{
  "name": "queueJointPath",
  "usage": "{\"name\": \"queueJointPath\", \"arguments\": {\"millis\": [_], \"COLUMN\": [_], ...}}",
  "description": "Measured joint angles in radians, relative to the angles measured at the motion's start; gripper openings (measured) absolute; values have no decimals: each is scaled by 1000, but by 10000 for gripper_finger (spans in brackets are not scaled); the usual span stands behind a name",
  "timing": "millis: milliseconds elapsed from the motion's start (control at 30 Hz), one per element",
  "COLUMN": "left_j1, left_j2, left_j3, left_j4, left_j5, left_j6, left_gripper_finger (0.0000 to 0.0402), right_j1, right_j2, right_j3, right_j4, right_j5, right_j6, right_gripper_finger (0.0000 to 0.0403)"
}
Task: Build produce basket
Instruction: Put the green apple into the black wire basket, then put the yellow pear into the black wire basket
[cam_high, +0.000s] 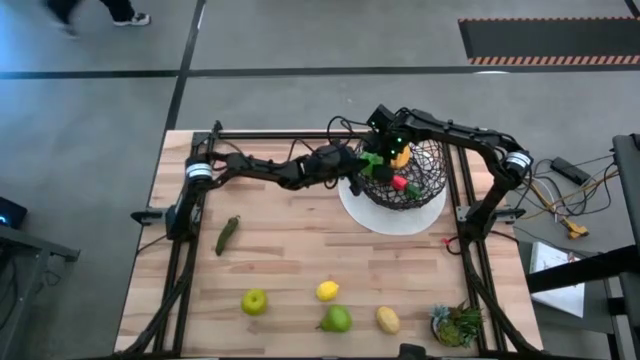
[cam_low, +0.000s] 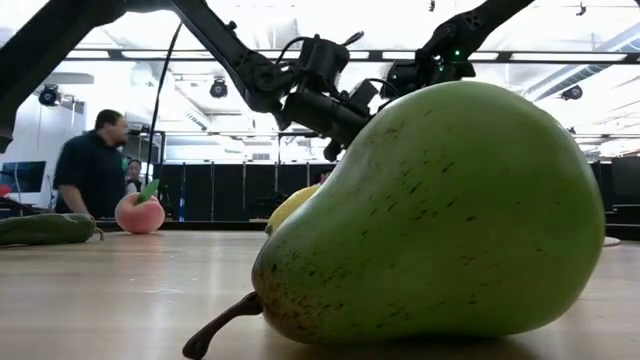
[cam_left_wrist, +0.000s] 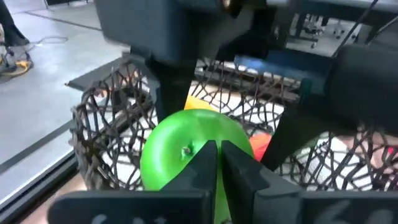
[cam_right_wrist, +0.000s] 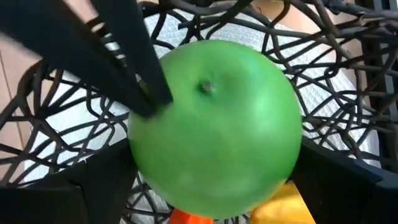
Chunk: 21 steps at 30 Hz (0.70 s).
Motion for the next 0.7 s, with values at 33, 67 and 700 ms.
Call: {"name": "queueJointPath", "arguments": {"millis": [33,67,700], "left_j1": [2,5,7], "left_j2": [0,0,2], "left_j3": [-1,-2,0], "left_j4": [-15,-35,-73], "left_j5": [0,2,10], "left_j6": [0,-1,2], "left_gripper_finger": [3,3,3], "right_j1": [0,0,3], "right_j2": [-2,-6,-27], "right_j3": [0,0,1], "right_j4": [-1,-1,-4], "right_j5": [1,3,144], "right_j6": [-4,-5,44], "right_gripper_finger": [370,370,369]}}
